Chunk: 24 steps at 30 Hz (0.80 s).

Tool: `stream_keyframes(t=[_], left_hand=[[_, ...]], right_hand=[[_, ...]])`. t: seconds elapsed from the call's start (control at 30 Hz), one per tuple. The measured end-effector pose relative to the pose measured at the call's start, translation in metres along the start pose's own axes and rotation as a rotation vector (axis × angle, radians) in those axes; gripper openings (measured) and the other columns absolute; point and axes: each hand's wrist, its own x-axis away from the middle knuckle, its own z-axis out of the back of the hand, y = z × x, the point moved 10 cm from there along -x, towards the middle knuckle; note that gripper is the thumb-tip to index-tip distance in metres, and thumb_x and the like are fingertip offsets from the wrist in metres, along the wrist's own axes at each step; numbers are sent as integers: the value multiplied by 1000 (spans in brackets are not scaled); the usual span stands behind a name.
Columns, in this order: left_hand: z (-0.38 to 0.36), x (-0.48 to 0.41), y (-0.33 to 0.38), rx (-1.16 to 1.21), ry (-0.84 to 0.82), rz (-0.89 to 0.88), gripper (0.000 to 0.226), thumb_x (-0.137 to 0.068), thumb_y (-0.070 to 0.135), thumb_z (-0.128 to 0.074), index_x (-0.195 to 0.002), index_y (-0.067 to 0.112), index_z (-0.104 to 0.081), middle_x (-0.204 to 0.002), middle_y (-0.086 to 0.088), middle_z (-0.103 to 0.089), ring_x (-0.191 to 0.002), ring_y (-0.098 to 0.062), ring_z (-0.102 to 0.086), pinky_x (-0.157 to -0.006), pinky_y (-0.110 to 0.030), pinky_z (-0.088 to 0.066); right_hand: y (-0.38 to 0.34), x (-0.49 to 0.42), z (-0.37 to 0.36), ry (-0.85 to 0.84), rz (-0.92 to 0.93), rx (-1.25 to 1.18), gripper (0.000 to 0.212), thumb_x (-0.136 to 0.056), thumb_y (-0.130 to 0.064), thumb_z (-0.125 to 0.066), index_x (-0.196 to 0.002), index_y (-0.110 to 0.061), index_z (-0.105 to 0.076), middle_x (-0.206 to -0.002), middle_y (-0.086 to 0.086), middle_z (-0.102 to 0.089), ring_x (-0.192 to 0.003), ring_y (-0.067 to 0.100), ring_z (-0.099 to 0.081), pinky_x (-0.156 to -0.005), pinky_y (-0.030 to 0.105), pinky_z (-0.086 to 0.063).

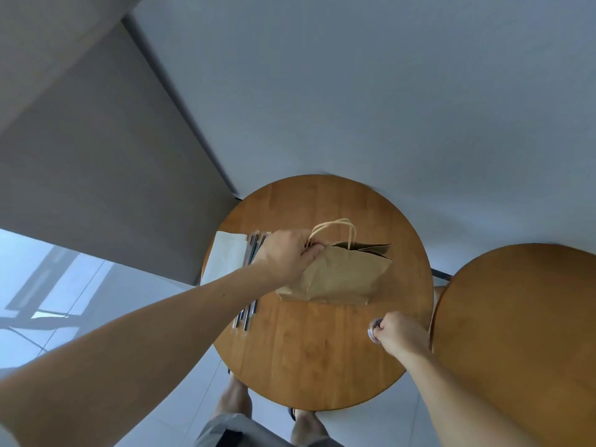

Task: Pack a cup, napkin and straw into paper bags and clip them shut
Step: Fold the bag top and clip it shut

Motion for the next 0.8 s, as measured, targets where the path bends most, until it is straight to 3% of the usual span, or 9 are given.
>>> stream_keyframes(t=[0.1,0.17,0.23,0.33,0.5,0.6,0.67,0.8], left_hand=[[1,1,2,22,-1,-4,17,-96,27,-60,-82,26,-70,-57,23,-46,-61,-5,-49,-55,-8,-36],[5,2,3,31,24,-13,36,-95,24,-63,-63,40,-55,-49,25,-43,-53,0,-49,-56,-4,-37],[7,3,2,64,51,-6,52,-93,20,-64,-55,44,-38,-43,28,-46,-55,13,-52,-58,-1,-36],[5,1,2,85,44,3,55,-93,19,-64,-54,43,-35,-50,44,-47,-63,25,-48,-60,0,-35],[7,1,4,100,46,-39,54,-94,19,-64,-55,42,-34,-53,45,-47,-63,25,-48,-59,1,-35],[8,-1,4,62,57,-42,52,-94,23,-63,-56,41,-34,-43,19,-46,-49,4,-49,-53,-7,-37],[8,-1,4,44,54,-43,49,-95,27,-63,-57,41,-36,-46,21,-41,-47,3,-44,-50,-10,-37],[6,0,3,90,35,-50,43,-95,26,-63,-59,42,-45,-45,25,-48,-52,8,-52,-57,-7,-39]], right_hand=[[-1,-1,-6,-1,-32,66,17,-97,-25,-48,-102,-18,-63,-92,-3,-68,-83,15,-65,-67,27,-51],[1,-2,-8,-1,-46,44,20,-97,-23,-46,-101,-19,-65,-92,-2,-69,-83,16,-66,-65,26,-49],[1,-3,-8,-9,-54,37,21,-97,-23,-46,-98,-19,-67,-89,-3,-69,-80,16,-67,-62,25,-46],[1,-1,-8,-5,-52,7,23,-95,-25,-47,-93,-18,-68,-85,-2,-69,-78,17,-67,-61,26,-47],[4,7,2,97,-27,-83,17,-95,-30,-52,-93,-19,-64,-83,-4,-67,-76,15,-64,-62,29,-51],[6,9,1,112,-18,-223,10,-91,-23,-59,-88,-15,-64,-80,-2,-67,-76,15,-64,-63,31,-51],[5,8,-1,107,1,-279,11,-90,-19,-60,-82,-13,-65,-76,-2,-66,-73,14,-63,-63,32,-51],[8,6,-2,117,-7,-328,11,-88,-13,-61,-79,-9,-67,-74,2,-68,-71,16,-65,-64,36,-53]])
